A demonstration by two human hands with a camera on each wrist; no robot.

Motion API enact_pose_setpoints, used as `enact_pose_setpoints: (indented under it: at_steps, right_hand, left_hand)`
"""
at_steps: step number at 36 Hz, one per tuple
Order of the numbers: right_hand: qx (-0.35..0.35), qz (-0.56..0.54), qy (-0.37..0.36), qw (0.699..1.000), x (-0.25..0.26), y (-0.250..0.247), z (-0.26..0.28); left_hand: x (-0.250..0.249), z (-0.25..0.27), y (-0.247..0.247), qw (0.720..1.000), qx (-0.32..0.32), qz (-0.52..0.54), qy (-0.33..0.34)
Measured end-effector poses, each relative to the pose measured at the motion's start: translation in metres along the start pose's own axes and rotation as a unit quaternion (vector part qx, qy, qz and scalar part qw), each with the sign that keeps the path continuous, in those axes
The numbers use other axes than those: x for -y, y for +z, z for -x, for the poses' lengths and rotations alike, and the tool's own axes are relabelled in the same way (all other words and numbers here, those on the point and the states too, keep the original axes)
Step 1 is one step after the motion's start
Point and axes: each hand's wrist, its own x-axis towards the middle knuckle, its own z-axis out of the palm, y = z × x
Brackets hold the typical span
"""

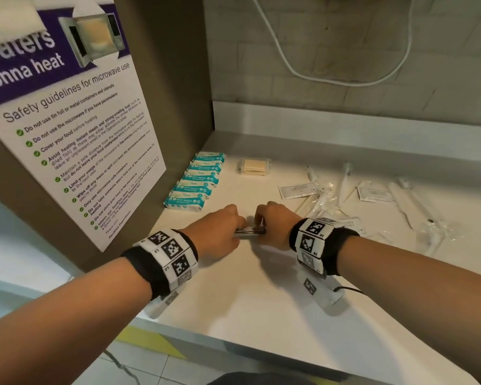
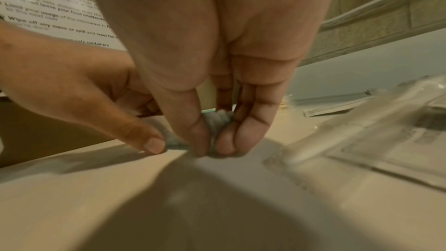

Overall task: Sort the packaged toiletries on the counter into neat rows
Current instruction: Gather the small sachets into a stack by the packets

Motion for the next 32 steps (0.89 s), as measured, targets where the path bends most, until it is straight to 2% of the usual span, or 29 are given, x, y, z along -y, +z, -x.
enact_pose_setpoints:
  at_steps: [10, 18, 23, 32]
  right_hand:
    - [0.049, -0.009, -0.004, 0.999, -0.006, -0.015, -0.006]
    - [0.062, 0.042, -0.003, 0.997, 0.0, -0.003, -0.01]
    - [0.071, 0.037, 0.026, 0.996, 0.001, 0.0, -0.013]
    - [0.092, 0.02, 0.036, 0.995, -0.001, 0.004, -0.013]
  left_hand:
    - [-0.001, -0.006, -0.01, 0.999, 0.004, 0.035, -0.025]
    - [-0.008, -0.008, -0.006, 0.997, 0.07, 0.005, -0.042]
    - [-0.011, -0.013, -0.009, 0.996, 0.072, -0.004, -0.057]
    - [-0.011, -0.015, -0.005, 0.993, 0.089, 0.019, -0.072]
